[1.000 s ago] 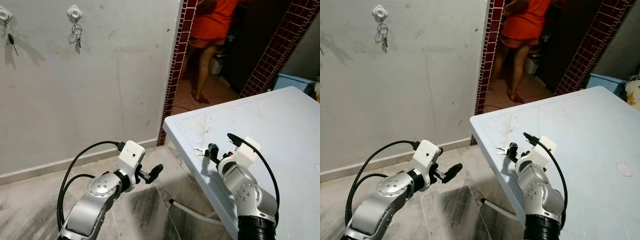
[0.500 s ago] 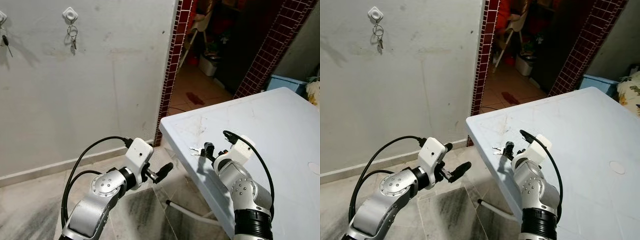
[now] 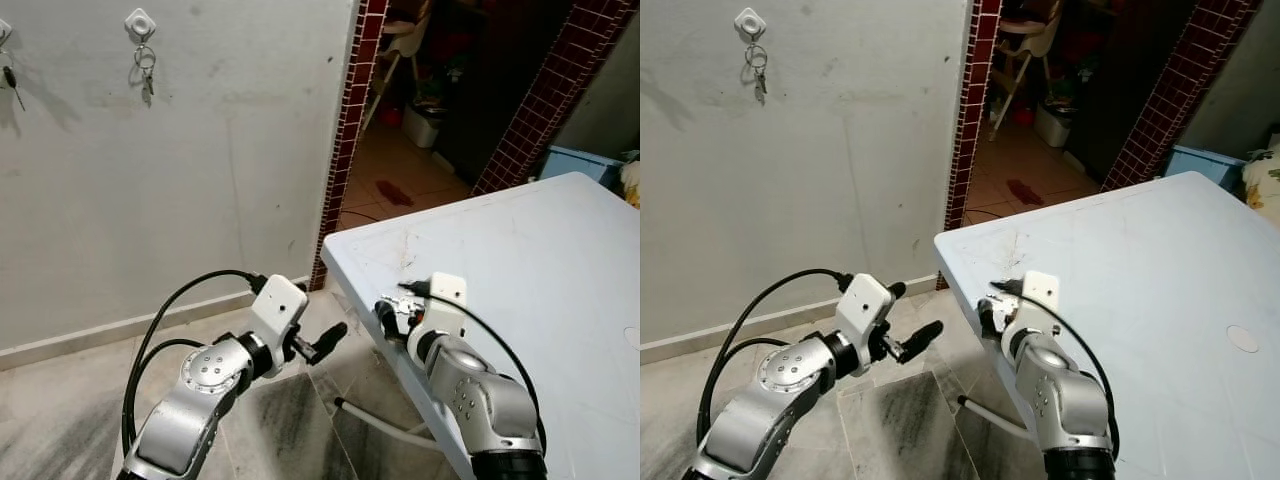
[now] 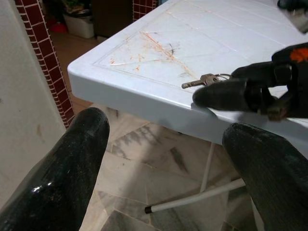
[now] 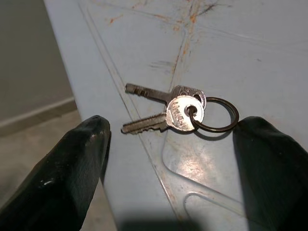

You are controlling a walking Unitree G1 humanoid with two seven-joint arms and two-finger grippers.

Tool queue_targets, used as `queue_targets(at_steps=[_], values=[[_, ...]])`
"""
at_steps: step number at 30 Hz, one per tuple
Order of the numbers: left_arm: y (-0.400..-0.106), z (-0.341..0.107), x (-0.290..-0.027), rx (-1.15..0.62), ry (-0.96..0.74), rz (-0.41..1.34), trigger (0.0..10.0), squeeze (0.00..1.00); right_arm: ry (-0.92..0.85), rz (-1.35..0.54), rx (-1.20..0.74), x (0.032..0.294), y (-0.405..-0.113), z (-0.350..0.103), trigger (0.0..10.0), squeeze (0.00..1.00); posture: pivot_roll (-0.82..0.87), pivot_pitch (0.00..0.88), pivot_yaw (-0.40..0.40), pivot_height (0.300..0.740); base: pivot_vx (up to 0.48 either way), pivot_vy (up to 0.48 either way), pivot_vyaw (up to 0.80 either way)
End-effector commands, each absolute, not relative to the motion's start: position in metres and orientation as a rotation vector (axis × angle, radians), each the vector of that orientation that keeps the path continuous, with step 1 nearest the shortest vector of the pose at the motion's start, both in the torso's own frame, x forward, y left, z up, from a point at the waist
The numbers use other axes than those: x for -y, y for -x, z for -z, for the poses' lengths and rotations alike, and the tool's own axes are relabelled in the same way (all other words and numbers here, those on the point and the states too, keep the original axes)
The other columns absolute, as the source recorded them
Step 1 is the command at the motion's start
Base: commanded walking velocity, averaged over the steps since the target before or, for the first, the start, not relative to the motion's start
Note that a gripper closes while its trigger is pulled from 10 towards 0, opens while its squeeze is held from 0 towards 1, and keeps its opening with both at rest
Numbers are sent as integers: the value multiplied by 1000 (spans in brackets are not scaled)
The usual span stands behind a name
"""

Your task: Hang keys on a hook

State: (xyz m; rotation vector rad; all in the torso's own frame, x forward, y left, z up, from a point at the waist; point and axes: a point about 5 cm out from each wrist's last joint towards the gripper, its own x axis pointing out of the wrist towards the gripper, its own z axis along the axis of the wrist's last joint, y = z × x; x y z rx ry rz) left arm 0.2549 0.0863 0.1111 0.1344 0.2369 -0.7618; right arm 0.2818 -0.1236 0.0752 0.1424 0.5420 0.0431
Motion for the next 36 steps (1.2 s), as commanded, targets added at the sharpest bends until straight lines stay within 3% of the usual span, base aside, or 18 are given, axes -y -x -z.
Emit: queue_targets(at_steps=[1, 14, 17, 19, 20, 21, 23, 27, 32, 33, 34, 36], values=[[-256, -114, -82, -221, -147, 781, 10000, 0, -123, -48, -561, 122, -279, -70, 10000, 0, 122, 19, -110, 740, 0, 0, 0], [-258, -113, -83, -221, -157, 774, 10000, 0, -267, 65, -600, 118, -295, -66, 10000, 0, 131, 14, -110, 740, 0, 0, 0], [-258, -113, -84, -221, -160, 771, 10000, 0, -275, 91, -620, 118, -297, -64, 8275, 0, 131, 14, -110, 740, 0, 0, 0], [-257, -113, -84, -222, -160, 769, 10000, 0, -290, 102, -619, 118, -297, -64, 7843, 0, 133, 17, -112, 740, 0, 0, 0], [-257, -112, -85, -225, -160, 765, 10000, 0, -310, 110, -626, 118, -298, -64, 4863, 0, 133, 17, -112, 740, 0, 0, 0], [-257, -112, -85, -225, -160, 765, 10000, 0, -310, 110, -626, 118, -298, -64, 4863, 0, 133, 17, -112, 740, 0, 0, 0], [-257, -112, -85, -226, -160, 764, 10000, 0, -334, 135, -627, 119, -300, -62, 6745, 0, 132, 18, -111, 740, 0, 0, 0], [-257, -112, -84, -226, -158, 765, 10000, 0, -349, 165, -624, 122, -303, -60, 7804, 0, 131, 21, -109, 740, 0, 0, 0], [-256, -112, -84, -228, -157, 765, 10000, 0, -388, 179, -620, 121, -306, -60, 7647, 0, 132, 25, -107, 740, 0, 0, 0], [-257, -112, -85, -228, -157, 765, 10000, 0, -392, 177, -617, 121, -307, -61, 7020, 0, 133, 26, -107, 740, 0, 0, 0], [-257, -112, -85, -229, -157, 764, 10000, 0, -393, 177, -615, 120, -308, -61, 4784, 0, 133, 26, -107, 740, 0, 0, 0], [-257, -112, -85, -229, -156, 762, 10000, 0, -395, 178, -611, 120, -309, -61, 4392, 0, 134, 27, -107, 740, 0, 0, 0]])
